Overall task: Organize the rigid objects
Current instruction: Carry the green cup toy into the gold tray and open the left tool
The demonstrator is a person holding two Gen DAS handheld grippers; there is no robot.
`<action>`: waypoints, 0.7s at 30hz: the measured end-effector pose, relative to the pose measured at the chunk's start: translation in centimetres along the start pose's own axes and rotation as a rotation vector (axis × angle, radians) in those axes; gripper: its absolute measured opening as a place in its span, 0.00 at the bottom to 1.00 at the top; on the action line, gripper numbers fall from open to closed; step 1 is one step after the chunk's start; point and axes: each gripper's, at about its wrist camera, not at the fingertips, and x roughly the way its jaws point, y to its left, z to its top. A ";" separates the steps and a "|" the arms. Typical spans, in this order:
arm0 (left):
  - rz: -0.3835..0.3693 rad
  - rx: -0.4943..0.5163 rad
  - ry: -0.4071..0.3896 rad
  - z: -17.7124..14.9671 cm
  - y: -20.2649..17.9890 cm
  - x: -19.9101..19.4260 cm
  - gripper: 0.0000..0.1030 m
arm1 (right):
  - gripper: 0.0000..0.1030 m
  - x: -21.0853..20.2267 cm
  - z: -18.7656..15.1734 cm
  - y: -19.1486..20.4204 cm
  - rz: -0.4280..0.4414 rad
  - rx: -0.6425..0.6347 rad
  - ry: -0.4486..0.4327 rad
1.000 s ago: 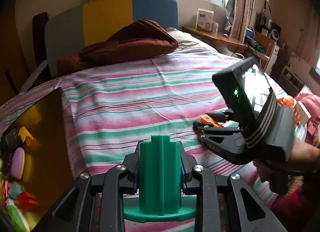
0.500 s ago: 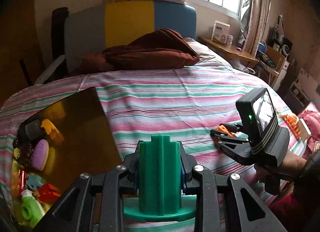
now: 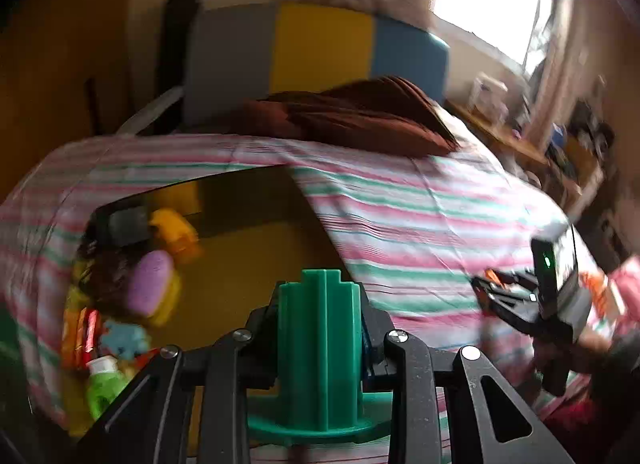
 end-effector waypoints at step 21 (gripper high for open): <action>-0.029 -0.215 0.185 2.2 9.3 5.6 0.29 | 0.25 0.0 0.0 0.5 -0.024 -0.038 -0.001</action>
